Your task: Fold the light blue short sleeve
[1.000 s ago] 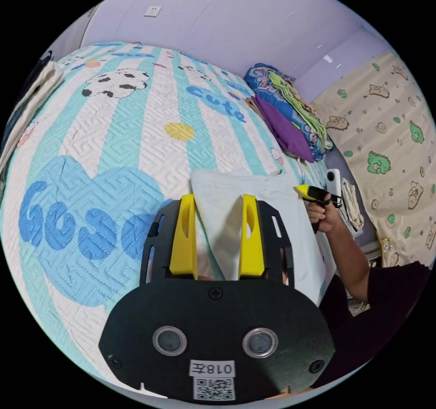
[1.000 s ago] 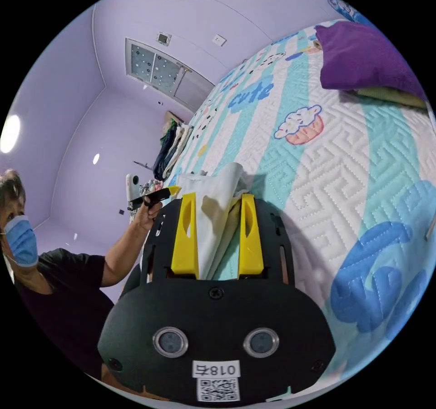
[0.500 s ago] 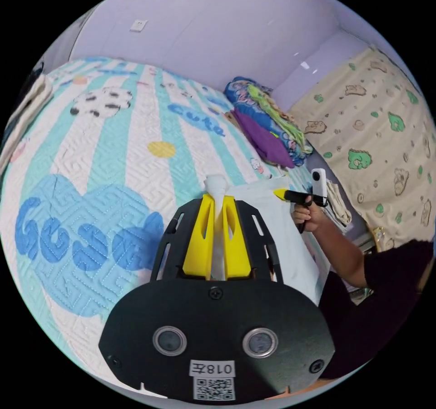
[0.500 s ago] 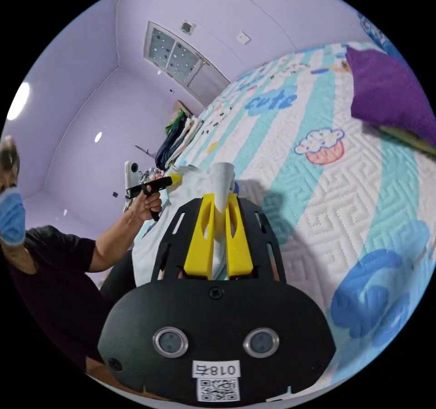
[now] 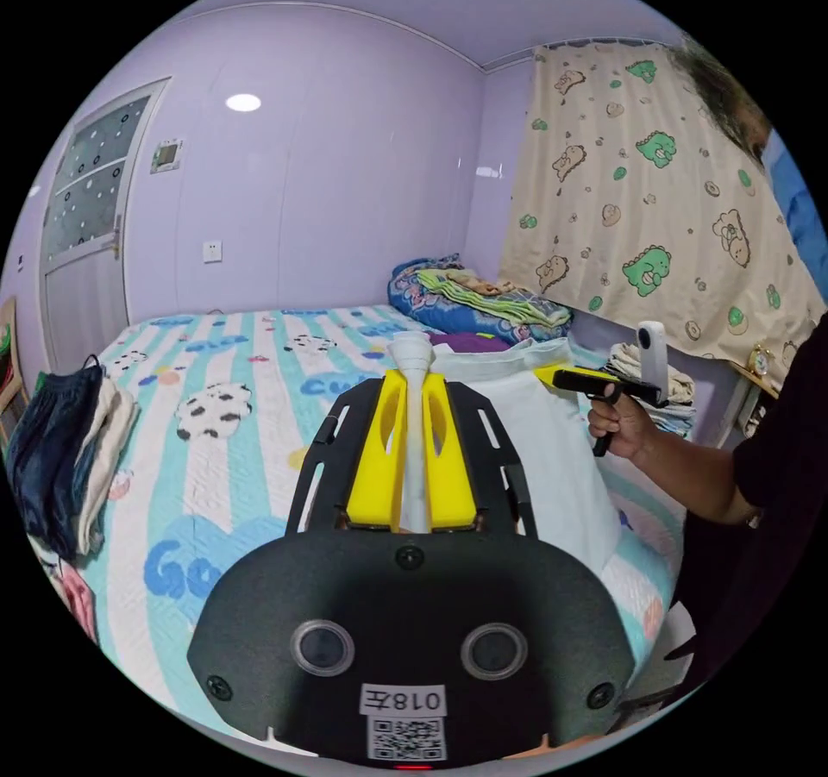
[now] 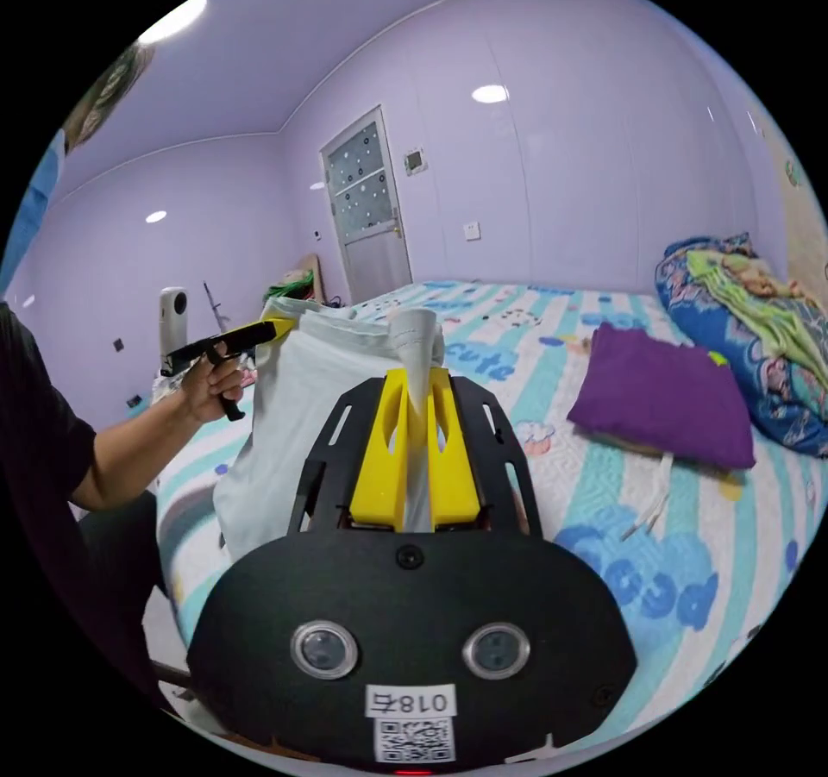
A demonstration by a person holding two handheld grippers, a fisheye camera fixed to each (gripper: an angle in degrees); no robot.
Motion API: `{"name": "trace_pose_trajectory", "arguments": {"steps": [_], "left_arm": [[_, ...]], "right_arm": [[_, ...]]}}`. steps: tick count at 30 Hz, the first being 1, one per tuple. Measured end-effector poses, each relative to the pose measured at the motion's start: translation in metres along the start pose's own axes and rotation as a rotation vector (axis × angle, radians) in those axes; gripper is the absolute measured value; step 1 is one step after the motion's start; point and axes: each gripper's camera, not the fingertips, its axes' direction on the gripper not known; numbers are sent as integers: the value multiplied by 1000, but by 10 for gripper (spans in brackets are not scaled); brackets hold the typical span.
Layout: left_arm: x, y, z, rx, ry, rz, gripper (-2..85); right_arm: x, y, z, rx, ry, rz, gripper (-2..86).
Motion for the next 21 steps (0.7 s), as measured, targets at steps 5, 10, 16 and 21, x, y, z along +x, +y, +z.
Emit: {"name": "trace_pose_trajectory", "arguments": {"steps": [5,10,16,21], "left_arm": [[-75,-74,89,-2,-36,-3,10],[-160,-135,197,-46,-55,-135,32],[-240,-49,204,23,-41,-520,135],[-261,28,144,257,73,-640,127]], "right_arm": [[47,-47,66,20,96,-21,29],[123,-93,177,-64,224,36,43],[158,-37,207,-157,355,124,119],[97,24,90,150,228,-4,90]]}}
